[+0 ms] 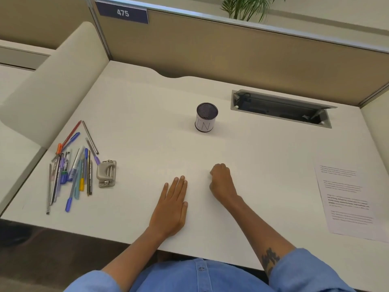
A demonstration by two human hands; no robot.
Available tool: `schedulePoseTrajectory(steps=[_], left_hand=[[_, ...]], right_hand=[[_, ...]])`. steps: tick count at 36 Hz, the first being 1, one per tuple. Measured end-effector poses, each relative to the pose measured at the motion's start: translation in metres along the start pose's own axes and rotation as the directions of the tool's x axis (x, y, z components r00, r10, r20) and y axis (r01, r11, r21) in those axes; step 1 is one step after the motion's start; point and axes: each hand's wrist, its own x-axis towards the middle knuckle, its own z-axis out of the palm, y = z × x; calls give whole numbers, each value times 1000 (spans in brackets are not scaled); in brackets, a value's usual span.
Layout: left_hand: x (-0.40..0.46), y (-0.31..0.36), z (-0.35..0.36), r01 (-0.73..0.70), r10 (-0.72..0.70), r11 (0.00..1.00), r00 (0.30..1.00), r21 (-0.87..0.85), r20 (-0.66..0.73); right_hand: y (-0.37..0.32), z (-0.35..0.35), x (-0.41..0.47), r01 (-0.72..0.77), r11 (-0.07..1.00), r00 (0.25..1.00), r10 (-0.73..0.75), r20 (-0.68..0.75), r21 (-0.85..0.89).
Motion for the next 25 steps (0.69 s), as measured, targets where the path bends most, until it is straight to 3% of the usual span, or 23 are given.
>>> schedulePoseTrajectory(steps=[13,25], left_hand=[[0,-1,2,5,-5,1000,1000,-19,-3],[1,-1,4,10,-10,1000,1000,-28,-6]], right_hand=[[-39,-92,107,160,984,957,-134,-258,82],[-85,-129,199,77,997,985,-74,-153,17]])
